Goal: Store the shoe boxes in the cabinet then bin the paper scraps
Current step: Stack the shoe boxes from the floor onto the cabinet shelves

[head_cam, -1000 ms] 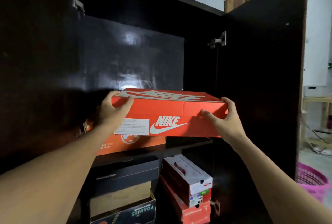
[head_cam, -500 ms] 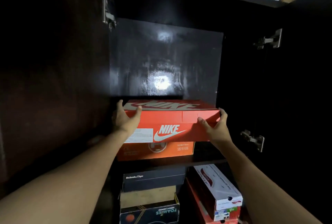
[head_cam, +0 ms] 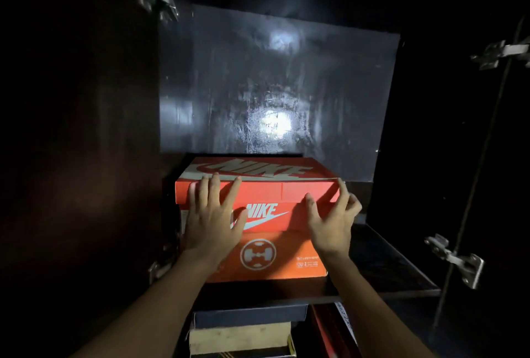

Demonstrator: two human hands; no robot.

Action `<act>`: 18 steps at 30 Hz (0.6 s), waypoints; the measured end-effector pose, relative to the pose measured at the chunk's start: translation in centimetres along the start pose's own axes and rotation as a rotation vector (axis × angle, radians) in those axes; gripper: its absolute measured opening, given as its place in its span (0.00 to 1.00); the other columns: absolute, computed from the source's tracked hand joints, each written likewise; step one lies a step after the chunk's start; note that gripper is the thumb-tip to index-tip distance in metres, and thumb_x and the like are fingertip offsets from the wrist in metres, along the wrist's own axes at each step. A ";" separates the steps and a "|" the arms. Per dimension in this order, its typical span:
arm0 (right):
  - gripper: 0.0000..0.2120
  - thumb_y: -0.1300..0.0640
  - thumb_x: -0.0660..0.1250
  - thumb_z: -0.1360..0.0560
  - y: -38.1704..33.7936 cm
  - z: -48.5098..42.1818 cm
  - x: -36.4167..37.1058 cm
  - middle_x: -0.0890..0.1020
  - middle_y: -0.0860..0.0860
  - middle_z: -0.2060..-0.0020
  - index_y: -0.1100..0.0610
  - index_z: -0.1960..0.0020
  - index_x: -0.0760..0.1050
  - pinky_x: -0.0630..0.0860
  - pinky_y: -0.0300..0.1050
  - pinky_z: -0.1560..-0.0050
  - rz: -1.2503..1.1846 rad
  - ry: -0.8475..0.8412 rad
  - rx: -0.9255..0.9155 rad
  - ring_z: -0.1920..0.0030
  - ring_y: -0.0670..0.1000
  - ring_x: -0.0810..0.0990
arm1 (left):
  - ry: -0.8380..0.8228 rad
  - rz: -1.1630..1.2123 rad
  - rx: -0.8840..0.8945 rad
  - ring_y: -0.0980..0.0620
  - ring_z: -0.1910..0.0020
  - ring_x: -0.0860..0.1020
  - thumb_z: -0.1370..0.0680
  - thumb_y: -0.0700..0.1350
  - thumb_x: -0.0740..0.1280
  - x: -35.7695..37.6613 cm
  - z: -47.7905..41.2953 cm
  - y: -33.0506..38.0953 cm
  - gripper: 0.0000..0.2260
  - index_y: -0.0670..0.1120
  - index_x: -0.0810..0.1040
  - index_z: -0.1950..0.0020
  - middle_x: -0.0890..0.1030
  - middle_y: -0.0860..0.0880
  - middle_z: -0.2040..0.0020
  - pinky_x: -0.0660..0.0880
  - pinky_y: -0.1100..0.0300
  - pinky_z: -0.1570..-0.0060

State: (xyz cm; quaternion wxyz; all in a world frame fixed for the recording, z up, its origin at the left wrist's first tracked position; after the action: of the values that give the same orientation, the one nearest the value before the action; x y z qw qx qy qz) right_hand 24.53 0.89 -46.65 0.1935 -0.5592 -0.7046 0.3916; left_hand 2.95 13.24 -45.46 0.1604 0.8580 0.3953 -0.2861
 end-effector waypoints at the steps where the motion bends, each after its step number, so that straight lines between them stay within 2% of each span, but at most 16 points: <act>1: 0.36 0.43 0.70 0.24 0.4 -0.6 0.7 0.59 0.55 0.31 0.47 0.23 0.57 0.73 0.55 0.35 -0.006 -0.003 0.000 0.32 0.58 0.68 | 0.005 0.013 -0.022 0.36 0.30 0.64 0.25 0.59 0.62 0.5 -0.6 -0.1 0.29 0.51 0.66 0.26 0.70 0.37 0.30 0.59 0.38 0.29; 4: 0.35 0.45 0.70 0.24 1.5 -2.1 2.4 0.60 0.56 0.31 0.49 0.23 0.58 0.69 0.54 0.31 -0.025 -0.011 -0.006 0.30 0.58 0.65 | -0.012 0.067 -0.098 0.39 0.27 0.59 0.24 0.58 0.65 1.8 -1.7 0.0 0.28 0.53 0.65 0.25 0.67 0.39 0.28 0.56 0.38 0.29; 8: 0.36 0.45 0.70 0.24 1.9 -3.3 3.0 0.61 0.58 0.27 0.47 0.22 0.56 0.64 0.52 0.29 -0.005 -0.074 0.023 0.26 0.58 0.64 | -0.019 0.083 -0.099 0.39 0.25 0.57 0.24 0.58 0.63 2.2 -2.4 -0.1 0.28 0.53 0.64 0.24 0.65 0.39 0.27 0.50 0.40 0.26; 12: 0.36 0.39 0.66 0.24 1.5 -3.5 1.5 0.64 0.54 0.27 0.44 0.21 0.56 0.67 0.55 0.29 0.081 -0.168 0.049 0.26 0.55 0.66 | -0.053 0.108 -0.077 0.37 0.26 0.60 0.26 0.59 0.60 1.7 -2.7 -0.3 0.29 0.51 0.67 0.26 0.68 0.37 0.28 0.54 0.37 0.27; 16: 0.33 0.39 0.64 0.22 -0.3 -0.3 -2.1 0.66 0.52 0.28 0.47 0.21 0.59 0.68 0.51 0.31 0.187 -0.200 0.060 0.29 0.54 0.70 | -0.159 0.202 -0.150 0.40 0.24 0.54 0.22 0.58 0.60 0.0 -1.7 1.1 0.27 0.52 0.63 0.24 0.61 0.40 0.24 0.48 0.41 0.26; 18: 0.32 0.39 0.63 0.22 -1.0 2.0 -4.2 0.67 0.53 0.28 0.48 0.22 0.60 0.68 0.51 0.30 0.228 -0.236 0.061 0.28 0.54 0.69 | -0.164 0.290 -0.157 0.40 0.26 0.60 0.23 0.57 0.61 -1.2 -0.9 2.8 0.27 0.51 0.65 0.25 0.65 0.41 0.26 0.55 0.44 0.27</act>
State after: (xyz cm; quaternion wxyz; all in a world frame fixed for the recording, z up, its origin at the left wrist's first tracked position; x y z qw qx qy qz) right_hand 23.72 -3.79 -46.39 0.0804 -0.5794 -0.6422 0.4953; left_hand 4.73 11.19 -43.89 0.2981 0.8646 0.2740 -0.2974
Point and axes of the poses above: each hand's wrist, its own z-axis away from the middle knuckle, its own x-axis out of the palm, y = z × x, the point moved 7 cm from there along -z, towards the middle knuckle
